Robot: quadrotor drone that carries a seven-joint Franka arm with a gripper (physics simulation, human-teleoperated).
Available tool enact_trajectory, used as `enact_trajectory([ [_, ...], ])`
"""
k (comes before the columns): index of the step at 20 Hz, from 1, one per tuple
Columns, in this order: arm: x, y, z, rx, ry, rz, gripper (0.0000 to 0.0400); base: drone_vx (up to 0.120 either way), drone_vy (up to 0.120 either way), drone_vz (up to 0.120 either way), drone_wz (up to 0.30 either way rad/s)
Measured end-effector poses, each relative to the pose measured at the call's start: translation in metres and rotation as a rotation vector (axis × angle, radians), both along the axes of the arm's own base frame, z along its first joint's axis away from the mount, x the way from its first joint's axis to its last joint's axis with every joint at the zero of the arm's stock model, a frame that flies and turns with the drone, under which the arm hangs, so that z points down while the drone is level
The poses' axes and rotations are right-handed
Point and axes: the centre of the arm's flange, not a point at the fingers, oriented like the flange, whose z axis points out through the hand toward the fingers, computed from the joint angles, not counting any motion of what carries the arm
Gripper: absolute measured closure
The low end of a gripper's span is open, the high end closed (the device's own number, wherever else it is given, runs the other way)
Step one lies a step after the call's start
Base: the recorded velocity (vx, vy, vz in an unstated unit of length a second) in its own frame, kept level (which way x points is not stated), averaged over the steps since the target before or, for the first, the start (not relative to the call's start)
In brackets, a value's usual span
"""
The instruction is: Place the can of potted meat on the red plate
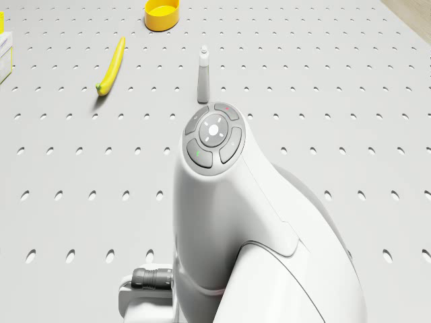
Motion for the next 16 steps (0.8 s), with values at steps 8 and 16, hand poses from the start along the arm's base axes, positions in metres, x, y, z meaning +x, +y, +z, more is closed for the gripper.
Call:
enact_trajectory([
  [8, 0.0, 0.0, 0.0, 0.0, 0.0, 0.0, 0.0117, 0.0, -0.12, 0.0, 0.0],
  [16, 0.0, 0.0, 0.019, 0.0, 0.0, 0.003, 0.0118, 0.0, -0.015, 0.0, 0.0],
])
